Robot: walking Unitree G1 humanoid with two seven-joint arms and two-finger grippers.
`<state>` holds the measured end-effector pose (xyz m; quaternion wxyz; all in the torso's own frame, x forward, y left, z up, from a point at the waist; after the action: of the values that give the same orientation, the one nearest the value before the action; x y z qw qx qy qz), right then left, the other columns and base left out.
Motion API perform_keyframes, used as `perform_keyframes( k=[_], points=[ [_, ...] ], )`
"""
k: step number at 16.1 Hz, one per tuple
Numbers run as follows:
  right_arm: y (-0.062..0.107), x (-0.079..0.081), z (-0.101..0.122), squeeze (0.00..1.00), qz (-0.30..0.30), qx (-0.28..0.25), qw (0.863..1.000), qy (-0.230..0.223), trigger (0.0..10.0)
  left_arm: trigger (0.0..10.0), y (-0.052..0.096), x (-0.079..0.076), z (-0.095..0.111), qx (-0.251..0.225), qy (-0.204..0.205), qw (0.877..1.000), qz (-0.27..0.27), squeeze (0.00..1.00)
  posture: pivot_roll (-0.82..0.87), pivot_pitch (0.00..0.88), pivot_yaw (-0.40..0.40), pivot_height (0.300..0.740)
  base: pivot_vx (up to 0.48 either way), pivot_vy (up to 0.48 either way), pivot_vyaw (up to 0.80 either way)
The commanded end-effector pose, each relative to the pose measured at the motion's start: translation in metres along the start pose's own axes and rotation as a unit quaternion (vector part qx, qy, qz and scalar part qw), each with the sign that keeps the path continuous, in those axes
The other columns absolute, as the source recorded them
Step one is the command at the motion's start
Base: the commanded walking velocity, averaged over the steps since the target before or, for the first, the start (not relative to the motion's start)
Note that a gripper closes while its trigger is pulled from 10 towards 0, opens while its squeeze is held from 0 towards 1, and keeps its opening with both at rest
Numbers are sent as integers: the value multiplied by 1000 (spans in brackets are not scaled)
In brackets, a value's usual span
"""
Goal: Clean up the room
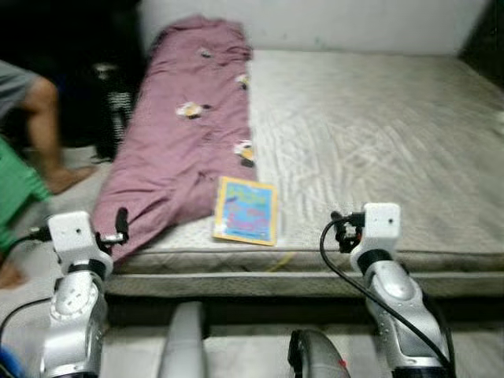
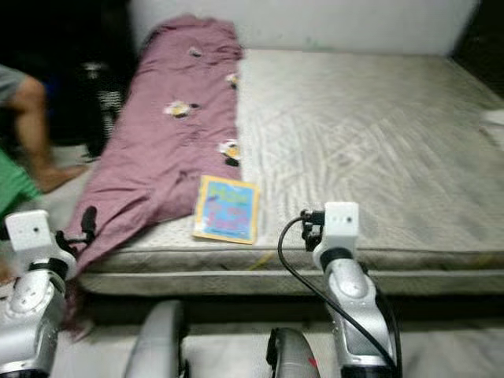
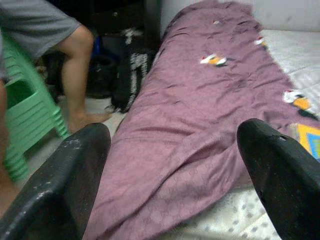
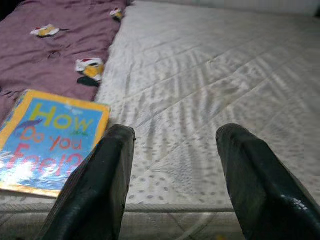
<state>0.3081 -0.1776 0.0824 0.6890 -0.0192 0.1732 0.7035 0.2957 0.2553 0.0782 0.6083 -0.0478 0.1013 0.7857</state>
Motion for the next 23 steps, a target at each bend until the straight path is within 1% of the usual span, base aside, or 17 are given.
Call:
perform_keyframes(
  k=[1, 2, 4, 6, 7, 8, 10, 12, 14, 15, 16, 18, 19, 20, 23],
  points=[
    [0, -6, 6, 0, -4, -5, 1000, 1, 10000, 10000, -3, -3, 0, -3, -11, 1000, -4, 0, -53, 0, -33, 625, 0, 0, 0],
    [0, -7, 6, 0, -3, -5, 1000, 1, 10000, 10000, -3, -1, 0, -4, -19, 1000, -1, 0, -55, 0, -34, 625, 0, 0, 0],
    [1, -10, 11, 0, 3, -12, 1000, 0, 10000, 10000, -7, 10, 2, -7, -44, 999, 8, 0, -66, 24, -54, 625, 0, 0, 0],
    [1, -11, 13, 0, 8, -15, 1000, 2, 10000, 10000, -10, 9, 3, -4, -42, 999, -4, 0, -71, 26, -55, 625, 0, 0, 0],
    [4, -11, 14, 0, 14, -15, 1000, 4, 10000, 10000, -9, -4, 1, 6, 3, 999, -33, 0, -80, 40, -59, 625, 0, 0, 0],
    [7, -11, 14, 0, 15, -14, 1000, 5, 10000, 10000, -6, -7, -2, 10, 17, 999, -30, 0, -87, 48, -60, 620, 0, 0, 0],
    [11, -12, 14, 0, 16, -13, 1000, 4, 10000, 10000, -6, -7, -7, 14, 31, 999, -21, 0, -96, 60, -63, 605, 0, 0, 0],
    [15, -15, 14, 0, 16, -13, 1000, 4, 10000, 10000, -9, -6, -8, 15, 36, 999, -17, 0, -113, 76, -64, 590, 0, 0, 0],
    [22, -21, 10, 0, 11, -3, 1000, 6, 10000, 10000, -21, -7, -3, 10, 46, 999, -15, 0, -120, 83, -62, 570, 0, 0, 0],
    [23, -22, 9, 0, 10, -2, 1000, 6, 10000, 10000, -23, -7, -2, 9, 46, 999, -15, 0, -122, 85, -61, 565, 0, 0, 0],
    [25, -24, 9, 0, 9, -1, 1000, 6, 10000, 10000, -28, -9, 2, 4, 52, 999, -17, 0, -125, 87, -61, 560, 0, 0, 0],
    [28, -26, 7, 0, 7, 4, 1000, 6, 10000, 10000, -35, -15, 9, -4, 63, 998, -21, 0, -129, 89, -61, 560, 0, 0, 0],
    [28, -27, 6, 0, 7, 6, 1000, 6, 10000, 10000, -37, -17, 10, -4, 64, 998, -26, 0, -129, 90, -61, 560, 0, 0, 0],
    [29, -26, 6, 0, 10, 7, 1000, 7, 10000, 10000, -39, -20, 13, -10, 75, 997, -32, 0, -129, 91, -58, 560, 0, 0, 0],
    [29, -23, 7, 0, 18, 9, 1000, 8, 10000, 10000, -43, -21, 17, -20, 85, 996, -31, 0, -130, 92, -56, 560, 107, 0, 0]
  ],
)
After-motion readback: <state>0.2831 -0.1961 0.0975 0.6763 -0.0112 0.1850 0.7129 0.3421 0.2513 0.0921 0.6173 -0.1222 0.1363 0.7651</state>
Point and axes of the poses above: a point about 5 cm out from each wrist's last joint towards the gripper, its own y axis pointing back from the gripper into the wrist, its own z axis along the axis of the wrist's last joint, x = y × z, the point moved 5 cm from there along -y, pointing out of the wrist towards the gripper, and after that the axes turned 13 degrees about y, right-handed, at the moved point
